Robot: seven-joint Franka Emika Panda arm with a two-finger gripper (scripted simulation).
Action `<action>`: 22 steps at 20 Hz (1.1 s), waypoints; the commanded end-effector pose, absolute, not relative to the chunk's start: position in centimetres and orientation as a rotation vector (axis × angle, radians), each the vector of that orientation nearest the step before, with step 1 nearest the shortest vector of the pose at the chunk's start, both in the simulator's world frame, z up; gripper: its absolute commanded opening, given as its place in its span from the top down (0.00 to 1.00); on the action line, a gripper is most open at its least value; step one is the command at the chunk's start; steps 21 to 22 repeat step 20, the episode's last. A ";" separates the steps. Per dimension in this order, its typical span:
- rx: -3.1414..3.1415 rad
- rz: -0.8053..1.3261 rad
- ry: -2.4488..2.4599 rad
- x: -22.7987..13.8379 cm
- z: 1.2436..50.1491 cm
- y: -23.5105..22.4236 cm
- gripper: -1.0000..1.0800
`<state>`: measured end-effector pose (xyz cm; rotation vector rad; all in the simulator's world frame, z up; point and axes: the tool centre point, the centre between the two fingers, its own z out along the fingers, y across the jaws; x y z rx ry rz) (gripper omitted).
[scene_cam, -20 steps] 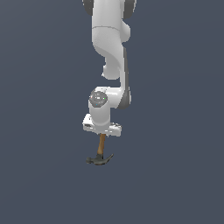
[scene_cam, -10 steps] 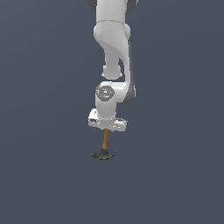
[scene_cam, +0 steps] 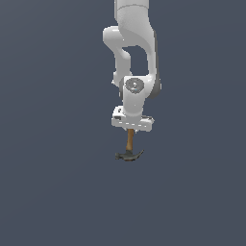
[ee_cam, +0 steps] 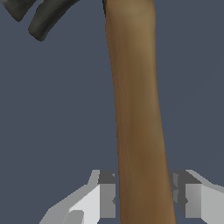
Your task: Pick up the object and move it to a goal position.
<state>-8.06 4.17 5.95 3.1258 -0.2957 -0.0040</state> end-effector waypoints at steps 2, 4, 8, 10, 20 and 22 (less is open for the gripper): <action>3.127 0.002 -0.294 -10.3 7.4 7.0 1.00; 3.127 0.001 -0.293 -11.5 8.0 8.5 1.00; 3.127 0.001 -0.292 -13.5 9.2 11.0 1.00; 3.127 0.001 -0.292 -14.3 9.7 12.1 1.00; 3.128 0.000 -0.291 -16.0 10.8 14.5 1.00; 3.128 0.000 -0.291 -16.0 10.8 14.5 1.00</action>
